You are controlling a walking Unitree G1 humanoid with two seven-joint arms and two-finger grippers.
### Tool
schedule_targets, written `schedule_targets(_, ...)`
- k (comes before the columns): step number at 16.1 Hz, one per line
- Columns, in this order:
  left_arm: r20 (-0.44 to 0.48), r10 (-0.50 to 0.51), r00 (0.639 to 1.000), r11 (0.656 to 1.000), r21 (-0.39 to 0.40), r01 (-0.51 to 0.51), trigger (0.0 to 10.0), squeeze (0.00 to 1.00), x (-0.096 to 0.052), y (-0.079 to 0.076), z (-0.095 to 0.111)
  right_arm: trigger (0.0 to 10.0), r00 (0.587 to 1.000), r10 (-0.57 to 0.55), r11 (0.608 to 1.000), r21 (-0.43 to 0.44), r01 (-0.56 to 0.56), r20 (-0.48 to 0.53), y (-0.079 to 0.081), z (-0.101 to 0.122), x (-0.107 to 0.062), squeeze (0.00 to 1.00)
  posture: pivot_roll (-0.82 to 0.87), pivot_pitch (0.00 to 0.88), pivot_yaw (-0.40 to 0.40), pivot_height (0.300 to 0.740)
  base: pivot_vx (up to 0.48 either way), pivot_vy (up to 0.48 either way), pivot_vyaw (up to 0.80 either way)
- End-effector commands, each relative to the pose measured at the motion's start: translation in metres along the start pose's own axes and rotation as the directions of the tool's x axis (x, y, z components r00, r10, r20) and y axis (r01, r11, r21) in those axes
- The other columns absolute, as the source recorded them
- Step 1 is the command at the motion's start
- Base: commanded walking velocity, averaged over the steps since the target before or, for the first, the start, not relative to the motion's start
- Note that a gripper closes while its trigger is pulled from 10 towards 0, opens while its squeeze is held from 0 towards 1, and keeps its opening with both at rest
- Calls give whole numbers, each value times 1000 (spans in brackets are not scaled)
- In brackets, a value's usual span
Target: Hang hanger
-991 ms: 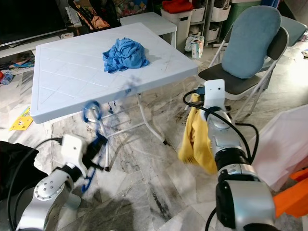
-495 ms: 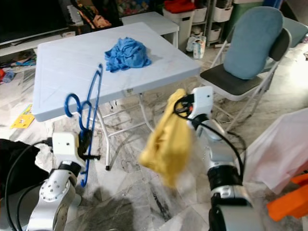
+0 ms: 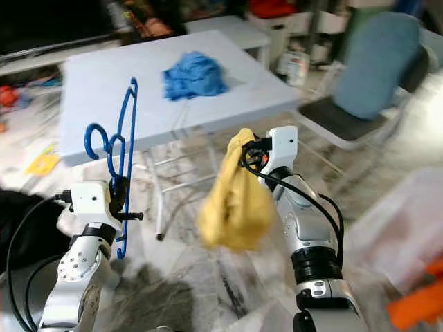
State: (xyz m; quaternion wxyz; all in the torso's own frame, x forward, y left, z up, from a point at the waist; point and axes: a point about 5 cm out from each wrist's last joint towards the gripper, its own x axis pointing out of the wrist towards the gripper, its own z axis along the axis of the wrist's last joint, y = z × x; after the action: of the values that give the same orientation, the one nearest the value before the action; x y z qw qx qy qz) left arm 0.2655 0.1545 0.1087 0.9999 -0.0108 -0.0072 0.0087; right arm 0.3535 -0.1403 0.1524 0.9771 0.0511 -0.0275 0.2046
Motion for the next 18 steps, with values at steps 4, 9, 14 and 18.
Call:
schedule_targets(4, 10, 55, 998, 998, -10, -55, 10000, 0, -1, 8, 4, 10000, 997, 44, 999, -25, -43, 60, 8, 20, 8, 0, -59, 0, 32, 740, 281, 0, 0)
schedule_targets(9, 17, 55, 998, 998, -17, -55, 10000, 0, 1, 8, 6, 10000, 996, 52, 998, -37, -49, 74, 12, 25, 11, 0, -62, 0, 32, 740, 351, 0, 0)
schedule_targets(14, 20, 54, 998, 998, -18, -53, 10000, 0, 3, 8, 7, 10000, 994, 70, 997, -39, -67, 86, 15, 27, 13, 0, -62, 0, 33, 740, 353, 0, 80)
schedule_targets(18, 24, 54, 998, 998, -25, -53, 10000, 0, 5, 8, 9, 10000, 992, 83, 996, -43, -79, 96, 18, 31, 16, 0, -62, 0, 29, 740, 370, 61, 603)
